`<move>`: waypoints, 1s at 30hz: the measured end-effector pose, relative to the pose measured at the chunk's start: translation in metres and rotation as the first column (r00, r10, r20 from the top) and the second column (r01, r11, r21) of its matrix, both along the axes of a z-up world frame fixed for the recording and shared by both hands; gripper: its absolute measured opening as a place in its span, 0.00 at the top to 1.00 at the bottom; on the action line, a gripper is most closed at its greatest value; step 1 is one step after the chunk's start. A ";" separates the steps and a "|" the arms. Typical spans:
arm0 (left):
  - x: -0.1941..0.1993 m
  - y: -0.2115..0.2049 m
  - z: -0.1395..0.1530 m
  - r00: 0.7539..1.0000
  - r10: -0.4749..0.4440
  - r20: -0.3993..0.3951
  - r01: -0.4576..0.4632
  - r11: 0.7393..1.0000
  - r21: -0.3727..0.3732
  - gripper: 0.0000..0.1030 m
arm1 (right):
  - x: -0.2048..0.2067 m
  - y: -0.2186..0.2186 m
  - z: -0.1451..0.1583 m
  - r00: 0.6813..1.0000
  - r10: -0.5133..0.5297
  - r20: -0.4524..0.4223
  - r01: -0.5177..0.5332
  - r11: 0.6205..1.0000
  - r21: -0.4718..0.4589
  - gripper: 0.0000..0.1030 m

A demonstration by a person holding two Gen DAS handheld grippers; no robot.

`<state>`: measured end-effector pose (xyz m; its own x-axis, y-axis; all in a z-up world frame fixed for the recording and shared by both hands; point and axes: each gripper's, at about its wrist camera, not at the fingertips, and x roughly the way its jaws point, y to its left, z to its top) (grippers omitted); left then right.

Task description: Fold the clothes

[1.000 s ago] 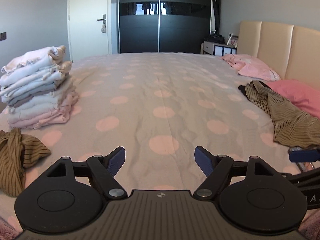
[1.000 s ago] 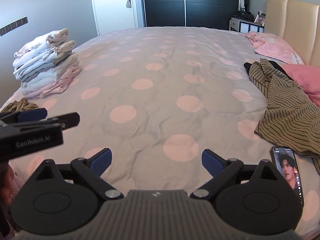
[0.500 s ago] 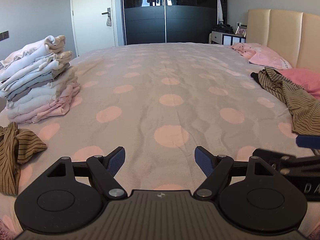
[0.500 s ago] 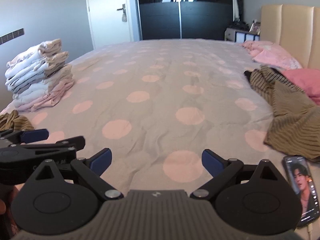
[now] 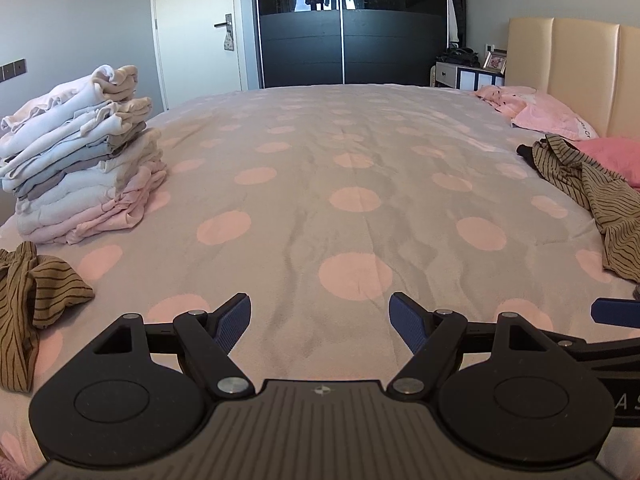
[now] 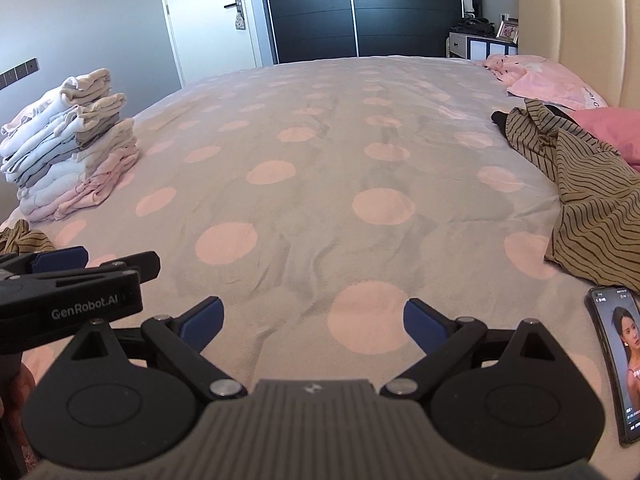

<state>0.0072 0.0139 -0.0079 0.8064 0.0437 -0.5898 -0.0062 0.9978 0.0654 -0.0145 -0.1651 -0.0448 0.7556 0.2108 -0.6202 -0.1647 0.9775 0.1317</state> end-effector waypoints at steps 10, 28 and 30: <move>-0.002 0.002 0.001 1.000 0.020 0.002 -0.020 1.000 -0.001 0.26 | -0.007 0.007 0.005 0.999 0.038 0.023 -0.038 0.999 -0.014 0.05; -0.004 0.004 0.001 0.999 0.035 -0.019 -0.035 0.999 0.007 0.26 | -0.009 0.010 0.005 0.999 0.045 0.028 -0.045 0.999 -0.019 0.05; -0.004 0.004 0.001 0.999 0.035 -0.020 -0.035 0.999 0.009 0.26 | -0.009 0.010 0.004 0.999 0.045 0.024 -0.044 0.999 -0.017 0.05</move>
<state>0.0036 0.0178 -0.0064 0.7923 0.0770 -0.6053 -0.0400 0.9964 0.0745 -0.0232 -0.1548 -0.0406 0.7607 0.2346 -0.6052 -0.2111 0.9711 0.1112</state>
